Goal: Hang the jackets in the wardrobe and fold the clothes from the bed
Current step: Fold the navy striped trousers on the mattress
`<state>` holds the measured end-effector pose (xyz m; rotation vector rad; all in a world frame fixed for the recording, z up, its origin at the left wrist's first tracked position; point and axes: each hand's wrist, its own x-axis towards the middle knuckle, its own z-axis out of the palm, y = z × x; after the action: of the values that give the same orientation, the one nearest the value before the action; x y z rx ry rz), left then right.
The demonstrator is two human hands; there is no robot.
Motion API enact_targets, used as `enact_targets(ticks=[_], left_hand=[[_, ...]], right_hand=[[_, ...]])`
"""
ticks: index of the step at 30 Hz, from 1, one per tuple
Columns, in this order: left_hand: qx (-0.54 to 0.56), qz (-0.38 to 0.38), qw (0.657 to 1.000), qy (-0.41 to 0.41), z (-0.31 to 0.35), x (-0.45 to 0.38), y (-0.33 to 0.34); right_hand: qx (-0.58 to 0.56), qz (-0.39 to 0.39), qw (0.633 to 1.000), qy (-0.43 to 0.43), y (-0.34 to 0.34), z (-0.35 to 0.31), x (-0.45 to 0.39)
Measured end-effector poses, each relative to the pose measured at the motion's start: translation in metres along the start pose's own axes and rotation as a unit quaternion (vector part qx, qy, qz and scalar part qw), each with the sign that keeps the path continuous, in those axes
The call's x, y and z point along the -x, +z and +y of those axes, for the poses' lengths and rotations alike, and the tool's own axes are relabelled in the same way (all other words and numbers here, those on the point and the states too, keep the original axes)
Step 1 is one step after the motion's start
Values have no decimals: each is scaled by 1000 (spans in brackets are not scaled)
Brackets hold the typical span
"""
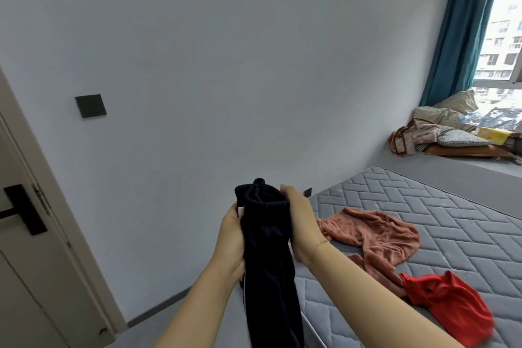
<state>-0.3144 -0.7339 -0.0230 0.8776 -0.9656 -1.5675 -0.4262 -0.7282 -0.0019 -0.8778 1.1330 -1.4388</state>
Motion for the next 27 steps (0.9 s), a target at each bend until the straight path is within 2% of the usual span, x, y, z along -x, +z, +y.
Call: enact_targets(ticks=[2,4,8,10,11,13,15,16,18,21,23,25,27], left_hand=[[-55,14,998,42,-3,-7,2],[-82,-1,995,54,-2,-12,4],[-86,-103,989,62,6,-15,-5],[-107,-140,982,67,8,-18,-13],[-117,-144,980,73,9,-19,-14],[-131,-139,977,93,6,-21,-13],[-139,-115,977,111,-1,-22,-9],[-139,-101,979,114,-5,-23,-7],[-154,-83,977,122,-13,-27,-2],[-234,-104,953,164,-23,-31,15],[-232,-142,952,139,-30,-35,31],[-223,-182,954,79,-41,-42,44],[-265,-221,939,13,-62,-50,57]], right_hand=[[-50,-59,996,47,-8,0,5],[-66,-111,991,35,-14,4,7],[-80,-139,987,-6,-28,0,12],[-51,-148,987,-22,-35,0,12],[-26,-128,991,-34,-37,0,13],[33,-42,997,-64,-39,0,14],[100,29,987,-120,-45,0,16],[135,38,980,-141,-50,0,18],[220,4,964,-148,-61,2,24],[329,-1,932,-150,-82,8,25],[277,56,949,-142,-105,6,21],[210,113,962,-130,-133,-3,16],[179,136,966,-129,-171,-15,10]])
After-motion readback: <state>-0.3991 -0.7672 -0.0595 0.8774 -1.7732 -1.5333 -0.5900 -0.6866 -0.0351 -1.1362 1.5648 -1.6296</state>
